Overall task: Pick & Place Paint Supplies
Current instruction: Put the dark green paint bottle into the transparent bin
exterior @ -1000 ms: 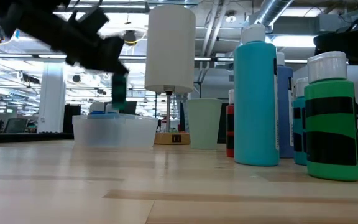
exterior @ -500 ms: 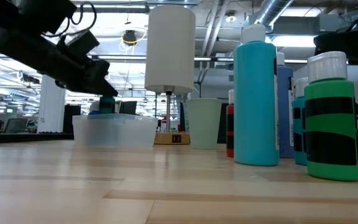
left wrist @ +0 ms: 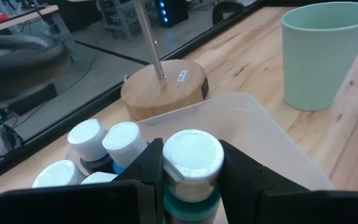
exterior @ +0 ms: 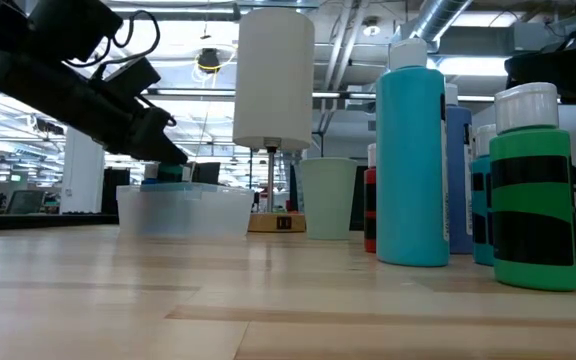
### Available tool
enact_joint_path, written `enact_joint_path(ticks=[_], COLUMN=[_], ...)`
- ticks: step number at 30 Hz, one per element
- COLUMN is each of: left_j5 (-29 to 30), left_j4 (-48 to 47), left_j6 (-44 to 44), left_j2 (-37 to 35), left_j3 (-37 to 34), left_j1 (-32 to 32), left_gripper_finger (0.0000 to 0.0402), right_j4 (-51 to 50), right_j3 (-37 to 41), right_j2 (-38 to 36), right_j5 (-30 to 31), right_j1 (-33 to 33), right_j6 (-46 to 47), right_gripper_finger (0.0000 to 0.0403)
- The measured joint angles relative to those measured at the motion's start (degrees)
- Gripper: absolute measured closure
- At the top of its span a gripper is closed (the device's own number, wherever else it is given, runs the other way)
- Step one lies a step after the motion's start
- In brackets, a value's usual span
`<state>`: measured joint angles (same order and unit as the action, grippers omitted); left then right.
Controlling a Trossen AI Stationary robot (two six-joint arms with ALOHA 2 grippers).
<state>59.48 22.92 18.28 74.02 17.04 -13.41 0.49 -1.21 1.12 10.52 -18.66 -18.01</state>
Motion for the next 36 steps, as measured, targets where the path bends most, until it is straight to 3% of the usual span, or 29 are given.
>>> enact_joint_path(ticks=[22, 36], left_j5=[0.02, 0.5], left_j4=[0.0, 0.32], left_j6=[4.66, 4.52], left_j2=[0.0, 0.0], left_j3=[-3.76, -3.76], left_j1=[0.0, 0.0], left_gripper_finger=[0.0312, 0.0254], right_j4=[0.0, -0.02], right_j3=[0.0, 0.02], right_j2=[0.0, 0.0], right_j5=[0.0, 0.0], right_j1=[-0.01, 0.0], right_j6=[0.01, 0.0], right_gripper_finger=[0.0403, 0.0403])
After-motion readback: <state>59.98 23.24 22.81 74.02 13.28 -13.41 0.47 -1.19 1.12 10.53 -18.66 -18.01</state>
